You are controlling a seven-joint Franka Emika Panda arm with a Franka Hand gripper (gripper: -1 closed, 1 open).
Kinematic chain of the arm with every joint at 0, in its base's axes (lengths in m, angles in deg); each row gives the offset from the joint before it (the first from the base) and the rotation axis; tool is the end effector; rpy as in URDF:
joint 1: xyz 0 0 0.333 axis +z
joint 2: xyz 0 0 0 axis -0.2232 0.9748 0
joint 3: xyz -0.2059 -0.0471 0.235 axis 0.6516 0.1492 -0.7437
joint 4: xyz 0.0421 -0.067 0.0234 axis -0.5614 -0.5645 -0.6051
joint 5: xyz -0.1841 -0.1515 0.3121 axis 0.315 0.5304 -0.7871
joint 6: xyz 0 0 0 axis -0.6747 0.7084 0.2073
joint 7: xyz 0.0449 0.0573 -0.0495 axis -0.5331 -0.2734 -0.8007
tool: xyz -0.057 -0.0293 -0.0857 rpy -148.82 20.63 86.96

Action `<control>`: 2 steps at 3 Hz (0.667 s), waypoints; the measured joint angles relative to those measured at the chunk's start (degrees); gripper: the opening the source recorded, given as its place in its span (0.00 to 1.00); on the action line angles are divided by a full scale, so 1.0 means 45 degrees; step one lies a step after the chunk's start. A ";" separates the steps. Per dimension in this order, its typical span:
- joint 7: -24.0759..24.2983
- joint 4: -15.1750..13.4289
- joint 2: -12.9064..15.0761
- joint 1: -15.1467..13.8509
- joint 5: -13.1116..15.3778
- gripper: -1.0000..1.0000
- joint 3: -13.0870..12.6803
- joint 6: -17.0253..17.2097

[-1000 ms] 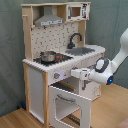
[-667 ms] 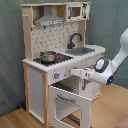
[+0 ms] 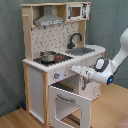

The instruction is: Play with the kitchen

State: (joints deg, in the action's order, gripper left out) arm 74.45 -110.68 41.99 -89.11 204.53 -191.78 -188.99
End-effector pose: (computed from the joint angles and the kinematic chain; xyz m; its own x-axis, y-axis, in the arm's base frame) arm 0.3493 0.3548 0.3276 -0.0557 0.9559 -0.2883 0.0315 0.2902 0.9564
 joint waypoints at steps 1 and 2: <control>0.1358 0.0012 0.0061 -0.0019 0.0000 0.00 0.0000 -0.0095; 0.2922 0.0021 0.0149 -0.0041 0.0000 0.00 0.0004 -0.0213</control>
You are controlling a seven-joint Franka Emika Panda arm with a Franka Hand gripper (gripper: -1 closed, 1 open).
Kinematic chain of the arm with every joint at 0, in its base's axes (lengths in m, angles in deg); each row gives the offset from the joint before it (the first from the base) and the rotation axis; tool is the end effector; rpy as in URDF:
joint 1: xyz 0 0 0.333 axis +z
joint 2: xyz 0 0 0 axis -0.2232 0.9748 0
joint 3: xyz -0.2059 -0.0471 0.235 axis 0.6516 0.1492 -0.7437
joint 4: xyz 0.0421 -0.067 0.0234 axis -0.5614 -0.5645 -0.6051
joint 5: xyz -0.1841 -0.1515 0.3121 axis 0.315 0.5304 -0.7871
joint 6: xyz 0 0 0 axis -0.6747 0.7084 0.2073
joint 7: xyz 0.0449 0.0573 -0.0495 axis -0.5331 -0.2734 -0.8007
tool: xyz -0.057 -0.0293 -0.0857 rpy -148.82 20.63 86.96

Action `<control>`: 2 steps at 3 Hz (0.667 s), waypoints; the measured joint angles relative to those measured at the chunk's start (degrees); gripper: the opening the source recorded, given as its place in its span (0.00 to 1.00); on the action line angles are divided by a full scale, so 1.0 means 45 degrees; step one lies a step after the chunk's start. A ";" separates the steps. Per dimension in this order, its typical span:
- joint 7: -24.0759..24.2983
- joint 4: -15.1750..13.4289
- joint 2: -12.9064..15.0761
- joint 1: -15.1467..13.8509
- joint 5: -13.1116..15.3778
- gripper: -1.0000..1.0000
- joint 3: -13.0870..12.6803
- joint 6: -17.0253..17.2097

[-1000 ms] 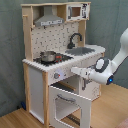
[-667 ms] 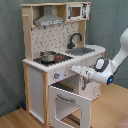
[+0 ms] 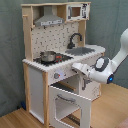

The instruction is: Play with the kitchen

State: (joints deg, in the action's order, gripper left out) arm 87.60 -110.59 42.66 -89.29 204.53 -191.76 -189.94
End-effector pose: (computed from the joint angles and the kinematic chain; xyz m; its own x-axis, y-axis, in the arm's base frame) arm 0.3492 0.3549 0.3299 -0.0534 0.9973 -0.0500 0.0587 0.0531 0.9969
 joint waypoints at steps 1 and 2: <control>0.1465 0.0002 0.0085 -0.0015 0.0000 0.00 0.0000 -0.0084; 0.2839 0.0004 0.0136 -0.0022 0.0001 0.00 -0.0001 -0.0135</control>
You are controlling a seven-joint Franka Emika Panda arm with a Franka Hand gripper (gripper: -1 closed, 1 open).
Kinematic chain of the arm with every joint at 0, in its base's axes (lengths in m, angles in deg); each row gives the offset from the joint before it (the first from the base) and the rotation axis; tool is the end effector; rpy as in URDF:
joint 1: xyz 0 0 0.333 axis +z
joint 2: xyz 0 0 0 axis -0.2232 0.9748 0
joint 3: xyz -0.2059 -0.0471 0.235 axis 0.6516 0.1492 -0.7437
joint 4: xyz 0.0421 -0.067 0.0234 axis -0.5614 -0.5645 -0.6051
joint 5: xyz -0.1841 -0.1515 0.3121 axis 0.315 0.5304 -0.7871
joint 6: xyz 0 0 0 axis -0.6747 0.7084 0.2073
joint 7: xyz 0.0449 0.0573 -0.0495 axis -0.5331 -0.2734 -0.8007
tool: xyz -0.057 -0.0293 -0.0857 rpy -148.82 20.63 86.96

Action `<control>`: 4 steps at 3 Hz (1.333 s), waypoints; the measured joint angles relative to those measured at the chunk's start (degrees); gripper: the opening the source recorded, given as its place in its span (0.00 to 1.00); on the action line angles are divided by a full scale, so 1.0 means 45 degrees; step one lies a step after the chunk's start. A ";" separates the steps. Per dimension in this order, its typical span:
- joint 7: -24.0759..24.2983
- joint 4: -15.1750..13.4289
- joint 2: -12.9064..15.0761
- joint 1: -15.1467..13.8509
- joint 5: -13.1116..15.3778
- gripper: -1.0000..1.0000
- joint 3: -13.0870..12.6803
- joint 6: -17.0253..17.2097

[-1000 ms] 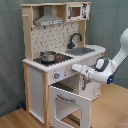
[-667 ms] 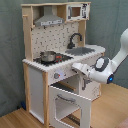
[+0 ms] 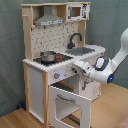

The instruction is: Play with the kitchen

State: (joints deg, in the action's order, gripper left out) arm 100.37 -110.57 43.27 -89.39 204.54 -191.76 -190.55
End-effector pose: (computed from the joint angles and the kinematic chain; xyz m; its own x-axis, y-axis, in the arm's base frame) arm 0.3489 0.3549 0.3319 -0.0414 0.9824 0.1824 0.0807 -0.1786 0.9806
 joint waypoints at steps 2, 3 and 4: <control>0.1019 0.0001 0.0016 0.0001 0.0000 1.00 -0.0003 -0.0012; 0.1253 -0.0003 0.0015 0.0005 0.0000 1.00 -0.0066 -0.0249; 0.0548 0.0155 -0.0195 0.0104 -0.0005 1.00 -0.1119 0.0047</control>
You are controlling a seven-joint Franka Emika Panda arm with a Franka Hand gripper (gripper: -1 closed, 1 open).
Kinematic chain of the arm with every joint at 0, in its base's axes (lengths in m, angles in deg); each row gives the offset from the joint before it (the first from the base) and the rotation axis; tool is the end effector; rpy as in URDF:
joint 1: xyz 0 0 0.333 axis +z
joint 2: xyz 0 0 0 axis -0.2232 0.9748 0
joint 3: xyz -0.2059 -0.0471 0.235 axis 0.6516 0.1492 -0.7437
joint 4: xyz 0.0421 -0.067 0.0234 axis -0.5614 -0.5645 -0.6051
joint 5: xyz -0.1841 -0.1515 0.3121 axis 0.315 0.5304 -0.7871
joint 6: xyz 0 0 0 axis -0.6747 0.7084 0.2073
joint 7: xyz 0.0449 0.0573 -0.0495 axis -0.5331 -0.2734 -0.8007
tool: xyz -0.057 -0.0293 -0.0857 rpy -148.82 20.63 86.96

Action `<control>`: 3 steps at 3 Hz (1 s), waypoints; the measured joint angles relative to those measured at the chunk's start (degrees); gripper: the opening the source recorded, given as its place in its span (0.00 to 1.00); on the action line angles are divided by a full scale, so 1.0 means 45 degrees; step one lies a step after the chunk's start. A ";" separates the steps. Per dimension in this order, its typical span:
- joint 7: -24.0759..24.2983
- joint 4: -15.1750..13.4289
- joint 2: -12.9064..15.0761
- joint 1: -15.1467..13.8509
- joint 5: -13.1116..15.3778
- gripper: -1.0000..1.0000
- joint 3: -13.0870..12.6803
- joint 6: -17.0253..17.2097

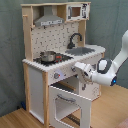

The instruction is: Play with the kitchen

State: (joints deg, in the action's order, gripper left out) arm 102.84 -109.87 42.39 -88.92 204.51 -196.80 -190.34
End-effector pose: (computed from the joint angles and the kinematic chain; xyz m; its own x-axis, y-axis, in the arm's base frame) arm 0.3158 0.3898 0.3335 -0.1320 0.9668 0.2189 0.0878 -0.2085 0.9741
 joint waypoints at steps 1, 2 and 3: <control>-0.0909 0.0401 0.0007 0.0006 -0.0006 1.00 -0.0743 0.0376; -0.1566 0.1004 0.0013 0.0013 -0.0009 1.00 -0.1590 0.0756; -0.2265 0.1678 0.0043 0.0053 -0.0002 1.00 -0.2433 0.1212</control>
State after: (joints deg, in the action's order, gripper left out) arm 92.64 -102.32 42.58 -88.69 204.50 -207.74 -184.88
